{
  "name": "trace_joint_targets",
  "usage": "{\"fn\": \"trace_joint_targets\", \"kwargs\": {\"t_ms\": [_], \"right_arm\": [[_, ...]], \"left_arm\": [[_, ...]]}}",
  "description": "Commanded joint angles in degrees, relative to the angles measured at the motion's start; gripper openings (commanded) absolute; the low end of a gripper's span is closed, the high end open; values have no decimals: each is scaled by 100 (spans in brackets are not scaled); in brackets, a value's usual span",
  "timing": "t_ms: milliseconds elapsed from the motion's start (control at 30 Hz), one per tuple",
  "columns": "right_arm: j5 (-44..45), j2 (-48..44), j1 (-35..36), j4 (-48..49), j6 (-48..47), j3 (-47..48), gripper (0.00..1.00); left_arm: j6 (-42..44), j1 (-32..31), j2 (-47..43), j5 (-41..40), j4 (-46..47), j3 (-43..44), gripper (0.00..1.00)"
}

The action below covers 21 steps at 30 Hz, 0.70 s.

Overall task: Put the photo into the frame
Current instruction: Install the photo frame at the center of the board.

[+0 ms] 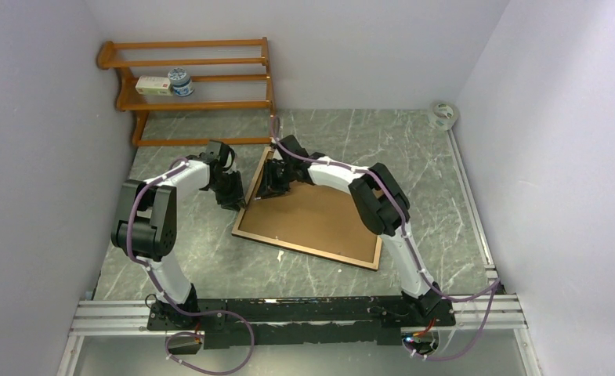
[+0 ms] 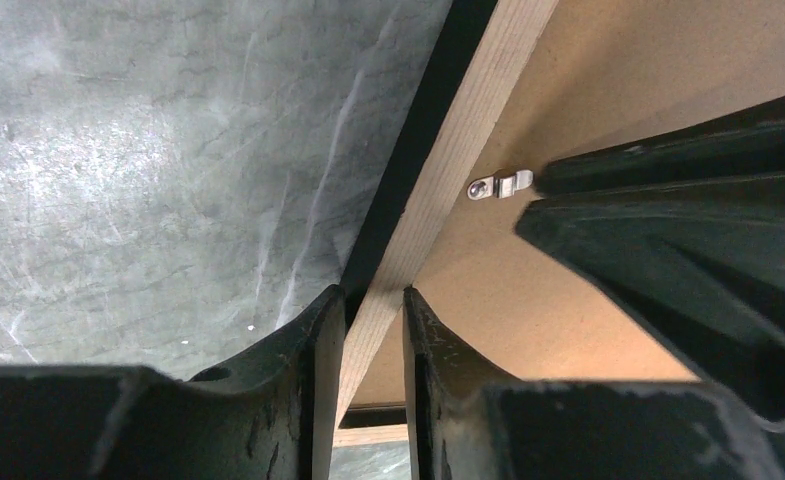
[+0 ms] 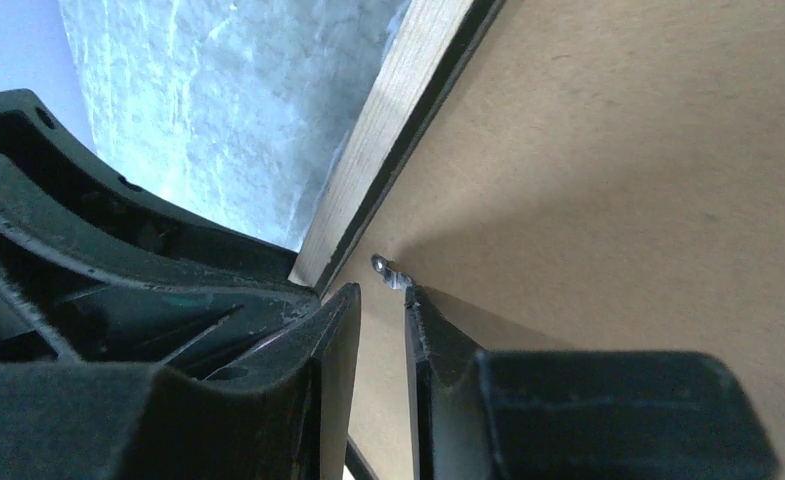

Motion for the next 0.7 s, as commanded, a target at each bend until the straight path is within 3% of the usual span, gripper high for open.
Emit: {"fn": "trace_joint_targets", "kwargs": {"t_ms": [0,667], "right_arm": [[-122,97,158,60,-117,323,27],[484,330,186,-370,-352,702,27]], "left_arm": [[45,6,102,-172,-245,-144,30],[34,6,134,-177,-262,-160,30]]}}
